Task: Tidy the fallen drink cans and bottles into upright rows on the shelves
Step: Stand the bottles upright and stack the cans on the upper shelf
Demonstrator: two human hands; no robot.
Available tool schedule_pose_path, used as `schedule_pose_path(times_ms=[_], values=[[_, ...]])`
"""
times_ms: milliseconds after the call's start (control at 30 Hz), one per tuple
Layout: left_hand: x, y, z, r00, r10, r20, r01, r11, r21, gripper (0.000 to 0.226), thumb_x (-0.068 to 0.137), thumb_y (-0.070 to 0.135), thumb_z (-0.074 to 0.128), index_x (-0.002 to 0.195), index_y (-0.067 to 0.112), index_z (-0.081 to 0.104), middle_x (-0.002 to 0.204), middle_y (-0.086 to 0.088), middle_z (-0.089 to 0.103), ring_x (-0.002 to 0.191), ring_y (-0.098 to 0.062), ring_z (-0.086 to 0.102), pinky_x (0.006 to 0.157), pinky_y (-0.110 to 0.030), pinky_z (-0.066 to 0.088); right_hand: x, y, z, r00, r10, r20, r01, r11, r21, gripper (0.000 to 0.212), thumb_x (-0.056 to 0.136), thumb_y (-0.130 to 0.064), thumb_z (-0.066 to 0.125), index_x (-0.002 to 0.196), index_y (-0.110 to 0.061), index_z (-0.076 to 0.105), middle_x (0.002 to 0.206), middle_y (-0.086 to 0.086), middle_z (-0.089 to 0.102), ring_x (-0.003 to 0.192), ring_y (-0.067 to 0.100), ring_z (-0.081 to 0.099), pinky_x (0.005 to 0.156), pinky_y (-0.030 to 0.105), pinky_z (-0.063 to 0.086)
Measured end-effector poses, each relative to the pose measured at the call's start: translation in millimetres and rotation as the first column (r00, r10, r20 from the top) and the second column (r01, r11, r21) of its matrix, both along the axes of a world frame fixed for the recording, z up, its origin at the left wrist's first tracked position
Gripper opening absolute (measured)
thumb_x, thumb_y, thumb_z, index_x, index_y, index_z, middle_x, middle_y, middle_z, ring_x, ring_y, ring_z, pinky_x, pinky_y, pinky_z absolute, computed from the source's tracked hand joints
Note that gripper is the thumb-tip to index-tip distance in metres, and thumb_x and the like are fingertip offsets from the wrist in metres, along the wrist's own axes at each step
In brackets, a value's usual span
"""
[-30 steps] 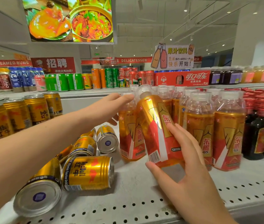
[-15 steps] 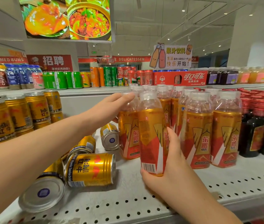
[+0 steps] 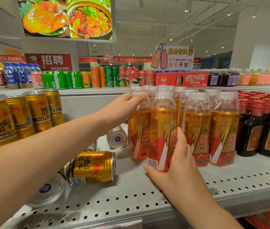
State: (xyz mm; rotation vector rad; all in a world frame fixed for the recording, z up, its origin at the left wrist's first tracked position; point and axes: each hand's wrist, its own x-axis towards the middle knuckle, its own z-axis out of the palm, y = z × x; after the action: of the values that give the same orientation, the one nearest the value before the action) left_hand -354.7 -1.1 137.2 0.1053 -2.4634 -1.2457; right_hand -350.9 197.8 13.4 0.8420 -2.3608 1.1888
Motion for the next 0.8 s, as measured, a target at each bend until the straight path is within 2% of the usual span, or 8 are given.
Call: schedule_pose_path(times_ms=[100,200,300,367,467,533,700,800], values=[[0.1,6.6,-2.3,1.000,0.031,-0.008,-0.030,0.999,0.009,0.054,0.090,0.078,0.042,0.124,0.039,0.056,0.112,0.014,0.063,0.103,-0.010,0.063,0.078,-0.032,0.051,1.0,3.2,0.7,0.998,0.050,0.048,-0.048,0.998,-0.043,0.121,0.072,-0.066,0.075,0.150,-0.045,-0.016,0.157,-0.013,0.018,0.146,0.013,0.024,0.117,0.033,0.029],[2.3,12.8,-3.1,0.998,0.058,-0.032,-0.057,0.997,0.048,0.033,0.094,0.073,0.043,0.098,0.046,0.060,0.098,0.024,0.062,0.095,-0.002,0.061,0.070,-0.026,0.046,-0.1,6.3,2.7,0.982,0.120,0.147,-0.097,0.983,-0.155,0.105,0.076,-0.066,0.071,0.148,-0.052,-0.005,0.154,-0.016,0.025,0.141,0.008,0.034,0.113,0.034,0.036],[3.9,17.8,-4.3,0.996,0.071,-0.049,-0.067,0.995,0.077,0.037,0.094,0.072,0.044,0.110,0.042,0.060,0.096,0.029,0.061,0.097,0.003,0.058,0.073,-0.024,0.046,-1.7,10.5,3.4,0.971,0.168,0.168,-0.133,0.971,-0.199,0.100,0.080,-0.055,0.074,0.145,-0.056,-0.001,0.147,-0.022,0.032,0.128,-0.001,0.040,0.101,0.023,0.037],[2.0,20.4,-5.0,0.995,0.089,-0.043,-0.085,0.993,0.082,0.046,0.098,0.067,0.042,0.123,0.032,0.058,0.106,0.013,0.068,0.102,-0.010,0.065,0.080,-0.030,0.052,-0.1,13.4,3.7,0.981,0.156,0.112,-0.139,0.980,-0.145,0.101,0.080,-0.051,0.077,0.143,-0.056,-0.001,0.148,-0.022,0.030,0.130,-0.003,0.037,0.103,0.023,0.038],[-0.5,26.2,-4.2,0.997,0.069,-0.019,-0.068,0.994,0.087,0.051,0.100,0.063,0.043,0.122,0.021,0.061,0.107,-0.001,0.074,0.100,-0.021,0.070,0.091,-0.041,0.057,3.0,18.5,5.3,0.996,0.087,0.021,-0.086,0.995,-0.048,0.104,0.076,-0.057,0.078,0.143,-0.052,-0.001,0.151,-0.019,0.036,0.131,0.006,0.047,0.101,0.028,0.044],[-3.9,30.0,-4.3,0.999,0.039,-0.012,-0.038,0.996,0.085,0.054,0.099,0.064,0.045,0.120,0.019,0.065,0.104,-0.001,0.076,0.097,-0.020,0.072,0.093,-0.043,0.058,1.6,21.8,6.4,0.999,0.028,-0.038,-0.027,0.999,0.025,0.108,0.075,-0.063,0.076,0.147,-0.045,-0.003,0.154,-0.012,0.038,0.134,0.011,0.048,0.103,0.030,0.046],[-6.0,40.0,-10.1,1.000,0.024,-0.017,-0.022,0.989,0.146,0.056,0.098,0.065,0.046,0.117,0.017,0.069,0.106,0.000,0.077,0.103,-0.020,0.072,0.094,-0.039,0.057,2.7,25.8,6.7,0.987,-0.054,-0.154,0.072,0.991,0.110,0.113,0.078,-0.071,0.066,0.154,-0.028,-0.006,0.156,-0.003,0.033,0.144,0.014,0.034,0.112,0.026,0.033],[2.0,49.0,-20.0,0.991,0.117,-0.065,-0.099,0.967,0.236,0.064,0.090,0.076,0.048,0.125,0.023,0.062,0.117,0.002,0.072,0.105,-0.018,0.071,0.094,-0.042,0.057,2.7,31.8,4.9,0.989,-0.019,-0.148,0.035,0.994,0.107,0.112,0.079,-0.077,0.058,0.154,-0.031,-0.009,0.153,-0.008,0.023,0.142,0.011,0.029,0.112,0.026,0.031]])
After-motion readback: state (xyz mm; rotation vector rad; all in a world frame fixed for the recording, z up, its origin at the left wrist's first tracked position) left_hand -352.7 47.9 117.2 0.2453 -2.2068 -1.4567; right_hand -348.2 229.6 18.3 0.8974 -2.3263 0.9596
